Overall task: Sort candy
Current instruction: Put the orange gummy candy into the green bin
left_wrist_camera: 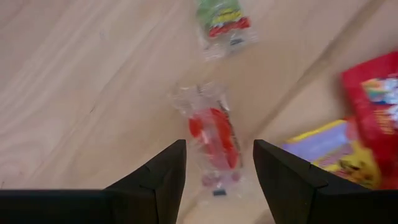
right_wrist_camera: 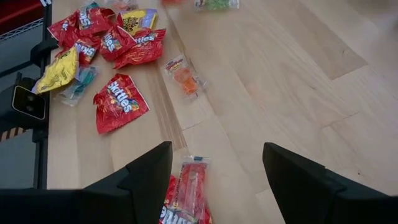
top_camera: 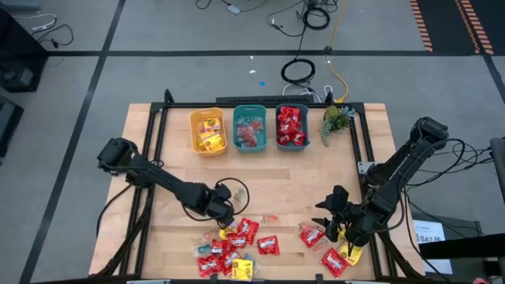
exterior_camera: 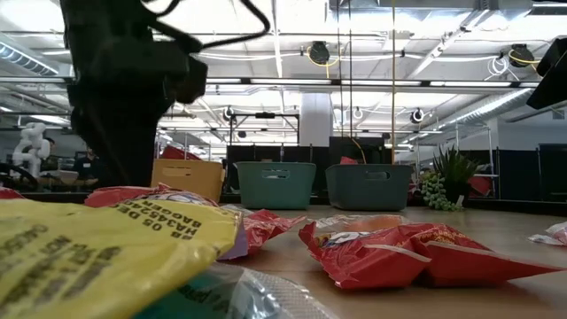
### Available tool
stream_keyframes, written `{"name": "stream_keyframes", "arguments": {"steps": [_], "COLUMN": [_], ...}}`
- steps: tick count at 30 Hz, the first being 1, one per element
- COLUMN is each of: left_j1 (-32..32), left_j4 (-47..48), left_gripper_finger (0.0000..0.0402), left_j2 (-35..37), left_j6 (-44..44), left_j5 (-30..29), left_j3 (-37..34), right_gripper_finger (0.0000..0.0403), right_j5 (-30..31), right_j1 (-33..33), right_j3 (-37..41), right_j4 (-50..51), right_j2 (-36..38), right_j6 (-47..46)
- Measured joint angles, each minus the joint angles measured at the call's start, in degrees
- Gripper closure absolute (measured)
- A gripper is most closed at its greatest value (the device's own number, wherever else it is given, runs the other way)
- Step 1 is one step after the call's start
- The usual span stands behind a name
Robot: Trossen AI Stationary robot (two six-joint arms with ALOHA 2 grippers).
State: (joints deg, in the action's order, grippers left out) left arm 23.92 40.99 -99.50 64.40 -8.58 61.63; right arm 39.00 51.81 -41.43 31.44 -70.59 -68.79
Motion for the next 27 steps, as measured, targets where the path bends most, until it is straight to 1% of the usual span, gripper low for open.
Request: {"name": "stream_keyframes", "arguments": {"steps": [8,15,19,27], "left_j1": [-0.15,-0.15,-0.15,-0.17], "left_j4": [-0.83,0.03,2.85,3.45], "left_gripper_finger": [0.0206,0.0212,0.0249,0.0366], "left_j2": [-5.63,-6.74,-6.73,-6.71], "left_j6": [-0.17,-0.24,-0.8,-2.52], "left_j5": [-0.61,-0.61,-0.55,0.1], "left_j3": [0.1,1.45,3.21,5.75], "right_gripper_finger": [0.0161,0.0161,0.0161,0.0161], "right_j5": [-0.09,-0.09,-0.09,-0.04], "right_j1": [0.0,0.0,0.0,0.0], "right_j3": [0.0,0.0,0.0,0.0], "right_j4": [0.02,0.02,0.29,1.11], "right_j2": [-0.01,0.0,0.0,0.0], "right_j6": [-0.39,-0.52,-0.42,-0.37]}}
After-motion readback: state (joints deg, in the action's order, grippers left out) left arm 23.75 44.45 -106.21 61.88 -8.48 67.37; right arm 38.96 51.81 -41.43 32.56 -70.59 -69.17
